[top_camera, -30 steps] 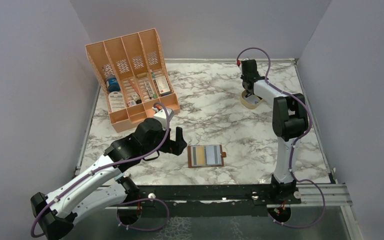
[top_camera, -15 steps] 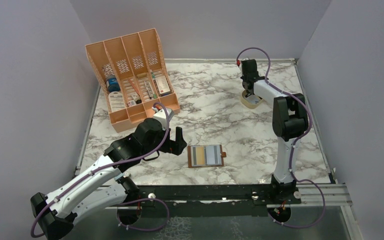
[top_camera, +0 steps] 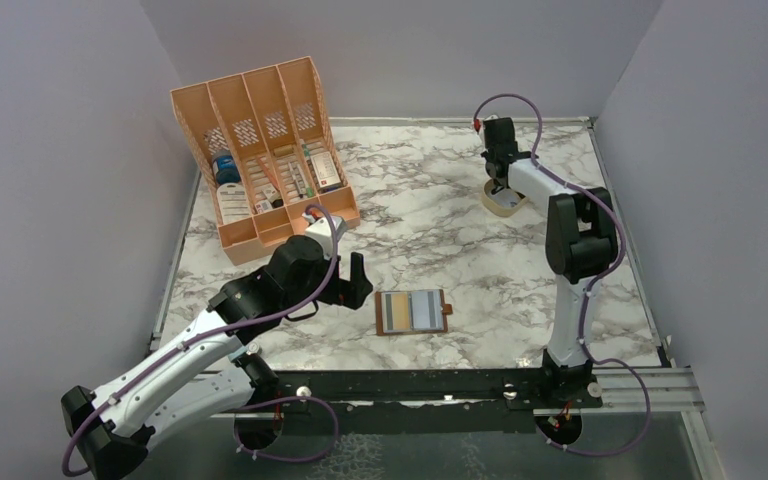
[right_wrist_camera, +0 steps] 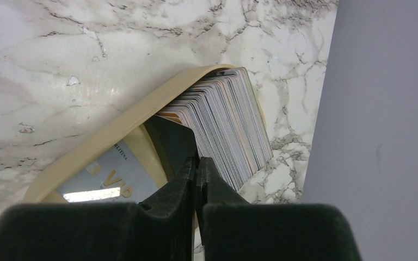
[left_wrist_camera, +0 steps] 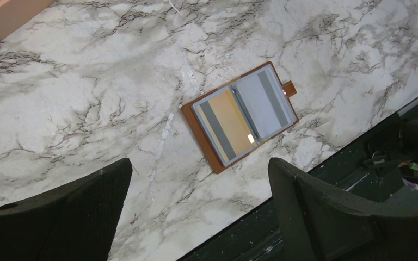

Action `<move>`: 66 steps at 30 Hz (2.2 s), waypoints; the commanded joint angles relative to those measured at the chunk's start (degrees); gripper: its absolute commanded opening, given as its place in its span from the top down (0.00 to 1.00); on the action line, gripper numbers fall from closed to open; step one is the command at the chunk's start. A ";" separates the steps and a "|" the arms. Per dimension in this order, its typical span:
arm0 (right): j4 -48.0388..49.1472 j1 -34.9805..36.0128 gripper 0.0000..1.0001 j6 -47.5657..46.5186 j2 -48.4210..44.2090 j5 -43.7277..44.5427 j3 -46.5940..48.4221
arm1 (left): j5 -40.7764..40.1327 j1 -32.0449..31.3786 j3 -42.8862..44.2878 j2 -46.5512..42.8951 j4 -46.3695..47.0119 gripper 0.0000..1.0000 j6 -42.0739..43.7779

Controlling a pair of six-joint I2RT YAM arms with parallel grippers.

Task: Put the credit cards into the card holder
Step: Pick up the credit card from the storage box.

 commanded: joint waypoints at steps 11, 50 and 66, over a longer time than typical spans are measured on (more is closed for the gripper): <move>-18.42 -0.50 0.99 17.13 -11.76 -13.00 2.25 | -0.06 1.11 -0.11 -0.03 1.00 0.01 -0.84; 14.40 4.64 0.99 64.91 -62.84 -82.40 -53.51 | 15.25 1.13 -7.59 5.67 29.87 0.31 -25.56; 32.39 7.51 0.99 79.82 -65.90 -88.38 -60.65 | 24.58 1.11 -11.14 9.60 47.41 0.48 -33.32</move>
